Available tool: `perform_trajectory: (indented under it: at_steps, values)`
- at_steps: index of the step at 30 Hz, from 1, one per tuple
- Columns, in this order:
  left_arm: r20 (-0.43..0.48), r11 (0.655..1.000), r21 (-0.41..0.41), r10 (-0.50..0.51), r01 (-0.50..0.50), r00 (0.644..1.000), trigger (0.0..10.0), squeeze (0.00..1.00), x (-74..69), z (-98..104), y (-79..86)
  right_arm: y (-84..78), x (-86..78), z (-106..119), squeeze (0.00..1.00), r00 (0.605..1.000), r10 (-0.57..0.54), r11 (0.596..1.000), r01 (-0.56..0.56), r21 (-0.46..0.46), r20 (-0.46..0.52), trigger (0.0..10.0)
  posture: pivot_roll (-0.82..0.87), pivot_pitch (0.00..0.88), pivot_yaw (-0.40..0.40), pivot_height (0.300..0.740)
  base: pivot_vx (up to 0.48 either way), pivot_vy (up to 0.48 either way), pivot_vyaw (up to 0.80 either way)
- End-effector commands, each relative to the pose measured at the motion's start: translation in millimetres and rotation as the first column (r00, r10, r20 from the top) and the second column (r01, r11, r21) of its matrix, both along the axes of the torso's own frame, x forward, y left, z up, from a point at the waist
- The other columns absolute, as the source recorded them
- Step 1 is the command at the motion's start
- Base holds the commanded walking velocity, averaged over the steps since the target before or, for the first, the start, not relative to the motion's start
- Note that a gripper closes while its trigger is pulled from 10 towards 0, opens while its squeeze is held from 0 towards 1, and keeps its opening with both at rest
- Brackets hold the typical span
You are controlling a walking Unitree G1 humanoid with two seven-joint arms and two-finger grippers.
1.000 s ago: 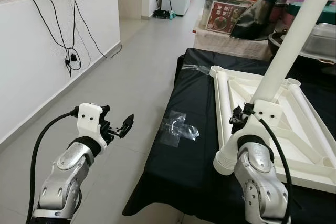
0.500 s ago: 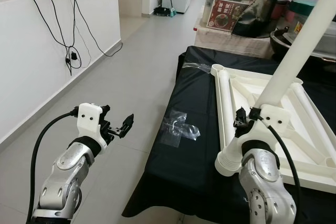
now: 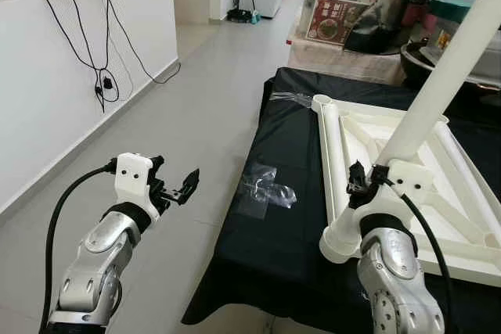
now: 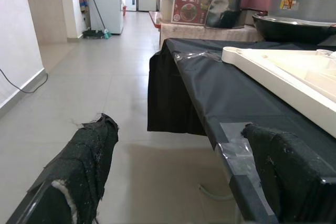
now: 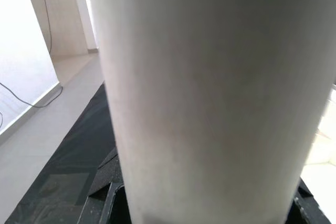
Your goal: Building children table
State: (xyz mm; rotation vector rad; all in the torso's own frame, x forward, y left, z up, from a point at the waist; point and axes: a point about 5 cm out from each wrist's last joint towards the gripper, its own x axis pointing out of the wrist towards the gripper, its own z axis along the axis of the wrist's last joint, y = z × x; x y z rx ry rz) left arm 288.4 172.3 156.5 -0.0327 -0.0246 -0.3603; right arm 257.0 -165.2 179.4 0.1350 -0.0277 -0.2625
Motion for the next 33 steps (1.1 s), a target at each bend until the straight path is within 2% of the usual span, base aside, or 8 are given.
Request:
perform_trajectory:
  at_steps: [1,4,9,28,29,31,32,33]
  values:
    - [-0.001,1.0,0.017,0.008,-0.008,1.0,10.0,0.0,2.1,-1.0,1.6,4.0,-1.2,-17.4,0.13,0.996,0.025,0.998,-0.02,0.06,-0.081,10.0,0.08,0.0,-0.05,0.74,0.0,0.0,0.0]
    - [0.0,1.0,0.018,0.008,-0.008,1.0,10.0,0.0,2.4,-1.0,1.8,4.1,-1.1,-15.5,0.19,0.997,0.022,0.998,-0.018,0.065,-0.068,10.0,0.08,0.0,-0.05,0.74,0.0,0.0,0.0]
    - [0.001,1.0,0.018,0.007,-0.007,1.0,10.0,0.0,2.6,-0.8,1.7,3.6,-2.1,-12.8,1.0,0.999,0.02,0.997,-0.017,0.071,-0.048,10.0,0.08,0.0,-0.05,0.74,0.0,0.0,0.0]
    - [-0.001,1.0,0.019,-0.002,0.002,1.0,10.0,0.0,4.2,-1.5,0.0,-6.0,9.0,34.4,1.0,0.951,0.285,0.958,-0.282,-0.045,0.116,10.0,0.06,0.0,-0.042,0.74,0.0,0.0,0.0]
    - [-0.001,1.0,0.018,-0.003,0.003,1.0,10.0,0.0,5.0,-1.6,-0.6,-8.2,11.3,35.5,0.6,0.932,0.352,0.935,-0.344,-0.089,0.087,10.0,0.06,0.0,-0.042,0.74,0.0,0.0,0.0]
    - [-0.001,1.0,0.019,-0.004,0.004,1.0,10.0,0.0,5.5,-1.8,-0.8,-11.9,12.9,34.9,0.6,0.93,0.36,0.93,-0.352,-0.106,0.071,10.0,0.06,0.0,-0.042,0.74,0.0,0.0,0.0]
    - [-0.001,1.0,0.018,-0.004,0.004,1.0,10.0,0.0,5.7,-1.8,-1.2,-18.0,15.1,34.9,0.0,0.925,0.375,0.922,-0.366,-0.127,0.055,10.0,0.06,0.0,-0.046,0.74,0.0,0.0,0.0]
    - [0.0,1.0,0.018,-0.004,0.004,1.0,10.0,0.0,5.8,-1.8,-1.5,-22.4,16.6,35.1,0.0,0.921,0.387,0.915,-0.378,-0.141,0.044,10.0,0.06,0.0,-0.046,0.74,0.0,0.0,0.0]
